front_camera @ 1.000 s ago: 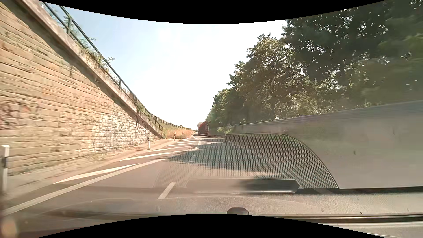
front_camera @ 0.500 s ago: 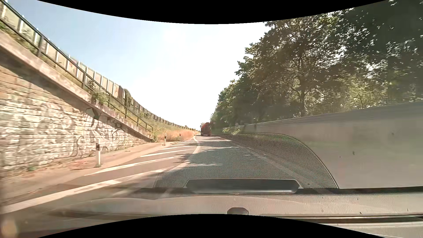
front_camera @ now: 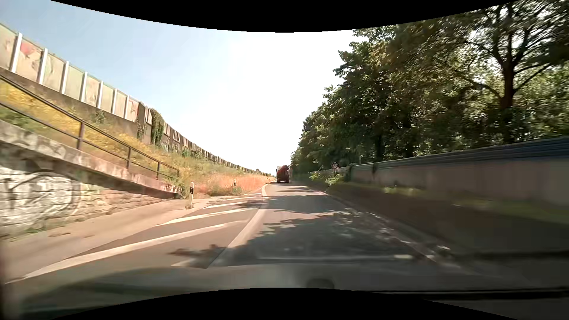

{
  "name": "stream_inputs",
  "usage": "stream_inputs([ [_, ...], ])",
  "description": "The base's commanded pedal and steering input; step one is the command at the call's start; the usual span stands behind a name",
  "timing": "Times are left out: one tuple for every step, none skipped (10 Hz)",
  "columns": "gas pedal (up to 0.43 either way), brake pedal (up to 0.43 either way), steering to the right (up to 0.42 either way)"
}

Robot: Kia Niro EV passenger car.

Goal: Follow the waypoints while adhering to traffic rules and regulations

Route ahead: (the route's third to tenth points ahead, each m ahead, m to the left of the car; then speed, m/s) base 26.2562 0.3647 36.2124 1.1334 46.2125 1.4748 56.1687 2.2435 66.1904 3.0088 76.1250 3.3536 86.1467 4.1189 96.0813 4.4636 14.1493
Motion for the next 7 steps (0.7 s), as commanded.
stream_inputs([
  [0.339, 0.018, -0.019],
  [0.350, 0.018, -0.018],
  [0.370, 0.018, -0.017],
  [0.370, 0.018, -0.017],
  [0.370, 0.018, -0.017],
  [0.370, 0.018, -0.017],
  [0.398, 0.018, -0.017],
])
